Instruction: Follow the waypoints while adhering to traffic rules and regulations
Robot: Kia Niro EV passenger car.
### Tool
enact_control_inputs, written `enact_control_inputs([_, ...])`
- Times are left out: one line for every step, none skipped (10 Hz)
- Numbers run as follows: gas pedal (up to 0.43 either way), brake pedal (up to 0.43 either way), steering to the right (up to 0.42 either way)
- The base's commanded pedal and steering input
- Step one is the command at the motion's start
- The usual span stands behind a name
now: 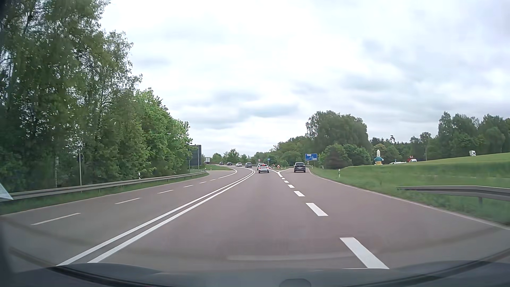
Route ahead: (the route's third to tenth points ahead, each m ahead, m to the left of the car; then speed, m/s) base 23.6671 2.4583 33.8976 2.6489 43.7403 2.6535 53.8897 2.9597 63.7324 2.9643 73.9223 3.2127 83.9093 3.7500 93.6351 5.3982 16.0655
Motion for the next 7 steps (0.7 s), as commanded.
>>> enact_control_inputs([0.118,0.000,-0.002])
enact_control_inputs([0.118,0.000,-0.002])
enact_control_inputs([0.118,0.000,-0.002])
enact_control_inputs([0.118,0.000,-0.002])
enact_control_inputs([0.118,0.000,-0.002])
enact_control_inputs([0.118,0.000,-0.002])
enact_control_inputs([0.118,0.000,-0.002])
